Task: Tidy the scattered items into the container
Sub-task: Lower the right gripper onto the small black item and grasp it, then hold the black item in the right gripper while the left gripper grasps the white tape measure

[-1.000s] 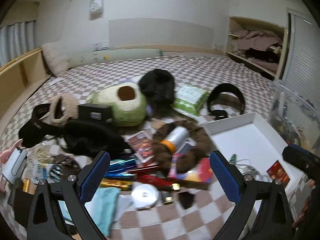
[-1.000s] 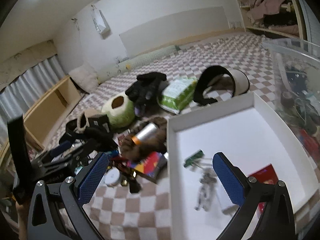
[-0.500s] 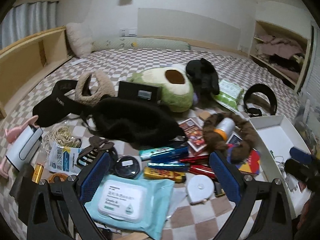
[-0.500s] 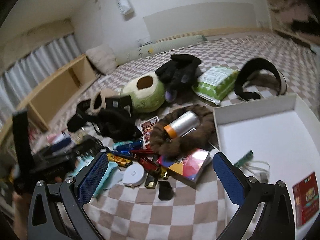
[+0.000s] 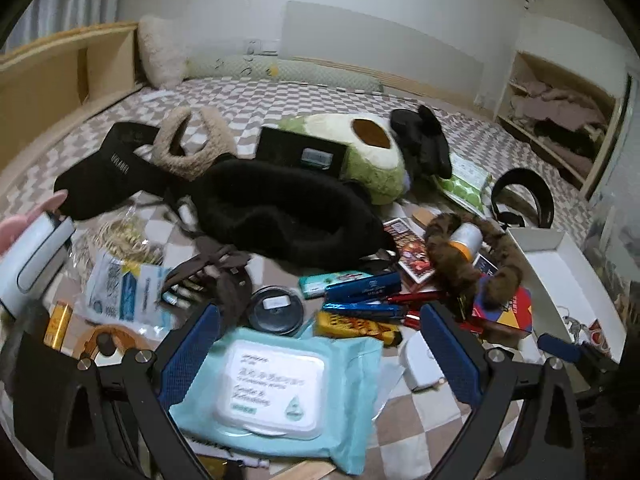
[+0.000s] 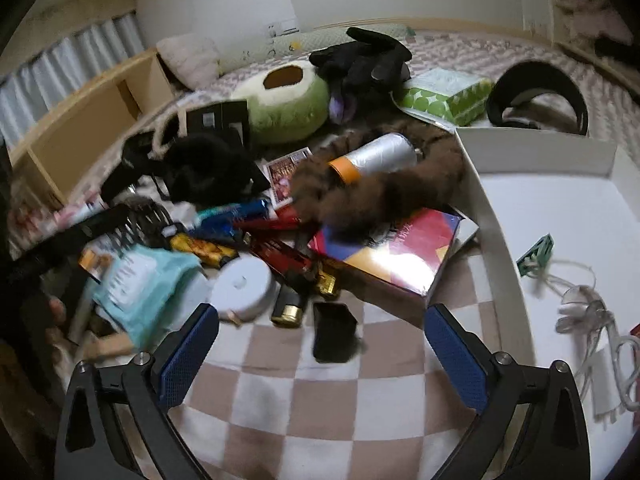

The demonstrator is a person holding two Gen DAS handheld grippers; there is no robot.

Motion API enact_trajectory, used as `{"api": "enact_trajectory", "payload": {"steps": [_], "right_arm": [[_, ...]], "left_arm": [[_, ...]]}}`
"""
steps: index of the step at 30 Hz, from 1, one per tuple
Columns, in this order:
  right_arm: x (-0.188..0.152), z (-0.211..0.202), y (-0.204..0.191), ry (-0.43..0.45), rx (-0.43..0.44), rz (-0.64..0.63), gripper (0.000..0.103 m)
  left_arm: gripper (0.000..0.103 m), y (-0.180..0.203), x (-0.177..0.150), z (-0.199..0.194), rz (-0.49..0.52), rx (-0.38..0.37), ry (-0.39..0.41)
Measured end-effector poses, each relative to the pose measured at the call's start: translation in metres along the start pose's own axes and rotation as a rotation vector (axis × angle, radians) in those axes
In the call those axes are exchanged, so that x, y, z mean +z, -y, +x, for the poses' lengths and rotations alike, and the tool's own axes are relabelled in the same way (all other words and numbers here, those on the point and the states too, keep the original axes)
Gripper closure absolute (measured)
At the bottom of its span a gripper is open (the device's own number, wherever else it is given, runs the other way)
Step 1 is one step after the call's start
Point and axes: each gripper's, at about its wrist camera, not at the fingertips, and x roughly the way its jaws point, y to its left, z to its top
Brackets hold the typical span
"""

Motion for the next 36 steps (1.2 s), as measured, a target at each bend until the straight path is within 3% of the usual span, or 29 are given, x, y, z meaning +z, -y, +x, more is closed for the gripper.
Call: {"api": "enact_trajectory", "payload": {"steps": [4, 8, 14, 18, 20, 26, 29, 36], "right_arm": [[-0.005, 0.005, 0.001, -0.026, 0.037, 0.015, 0.018], [-0.005, 0.012, 0.004, -0.052, 0.081, 0.039, 0.036], [-0.008, 0.024, 0.0, -0.105, 0.095, 0.029, 0.059], [-0.008, 0.027, 0.0, -0.105, 0.083, 0.031, 0.067], [-0.007, 0.028, 0.002, -0.105, 0.09, 0.042, 0.077], [-0.005, 0.02, 0.006, -0.072, 0.127, 0.077, 0.079], [-0.003, 0.015, 0.01, -0.054, 0.146, 0.104, 0.079], [0.001, 0.006, 0.021, -0.027, 0.19, 0.168, 0.079]], "left_arm": [[0.002, -0.011, -0.005, -0.006, -0.027, -0.01, -0.004], [0.002, -0.001, -0.013, -0.007, 0.003, -0.077, -0.018], [0.004, 0.028, -0.021, 0.002, 0.082, -0.161, -0.051], [0.004, 0.047, -0.029, 0.01, 0.143, -0.193, -0.088], [0.005, 0.057, -0.034, 0.013, 0.177, -0.199, -0.098], [0.005, 0.079, -0.045, 0.027, 0.268, -0.185, -0.117], [0.019, 0.087, -0.048, 0.033, 0.311, -0.186, -0.128], [0.033, 0.101, -0.055, 0.049, 0.371, -0.198, -0.17]]}}
